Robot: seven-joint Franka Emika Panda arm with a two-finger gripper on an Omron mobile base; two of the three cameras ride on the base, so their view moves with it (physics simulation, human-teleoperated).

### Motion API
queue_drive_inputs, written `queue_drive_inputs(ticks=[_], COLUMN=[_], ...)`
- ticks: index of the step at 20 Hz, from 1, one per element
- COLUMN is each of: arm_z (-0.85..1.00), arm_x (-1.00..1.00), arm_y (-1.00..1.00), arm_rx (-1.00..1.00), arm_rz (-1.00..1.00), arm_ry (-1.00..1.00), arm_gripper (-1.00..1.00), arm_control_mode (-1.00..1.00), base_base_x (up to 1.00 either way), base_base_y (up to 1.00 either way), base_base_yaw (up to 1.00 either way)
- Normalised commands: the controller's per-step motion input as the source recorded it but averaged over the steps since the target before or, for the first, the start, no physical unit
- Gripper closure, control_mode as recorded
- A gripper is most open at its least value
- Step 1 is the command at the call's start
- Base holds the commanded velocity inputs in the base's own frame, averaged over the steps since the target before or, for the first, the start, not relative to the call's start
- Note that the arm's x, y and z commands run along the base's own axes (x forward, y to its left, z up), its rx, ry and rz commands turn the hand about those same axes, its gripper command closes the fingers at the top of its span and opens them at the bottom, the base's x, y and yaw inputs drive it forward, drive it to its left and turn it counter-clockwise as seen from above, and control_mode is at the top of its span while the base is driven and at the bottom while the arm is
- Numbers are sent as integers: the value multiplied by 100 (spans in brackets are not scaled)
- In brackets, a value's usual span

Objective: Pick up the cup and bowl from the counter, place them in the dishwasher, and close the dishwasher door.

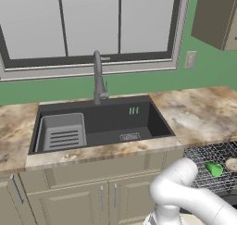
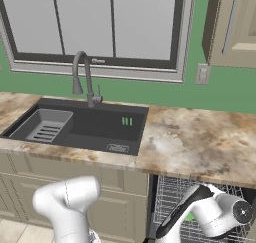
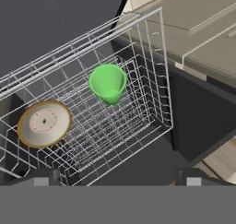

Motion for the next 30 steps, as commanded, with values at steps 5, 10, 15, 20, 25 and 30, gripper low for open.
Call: queue_drive_inputs(ticks=[5, 10, 15, 20, 25, 30], arm_z=[0, 0, 4, 3, 0, 0], arm_x=[0, 0, 0, 0, 0, -8], arm_y=[0, 0, 0, 0, 0, -1], arm_rx=[7, 8, 11, 12, 13, 9], arm_rz=[4, 5, 4, 3, 2, 3], arm_ry=[0, 0, 0, 0, 0, 0], arm_gripper=[-100, -100, -100, -100, -100, -100], arm_control_mode=[-100, -100, -100, -100, -100, -100], base_base_x=[0, 0, 0, 0, 0, 0], base_base_y=[0, 0, 0, 0, 0, 0], base_base_yaw=[0, 0, 0, 0, 0, 0])
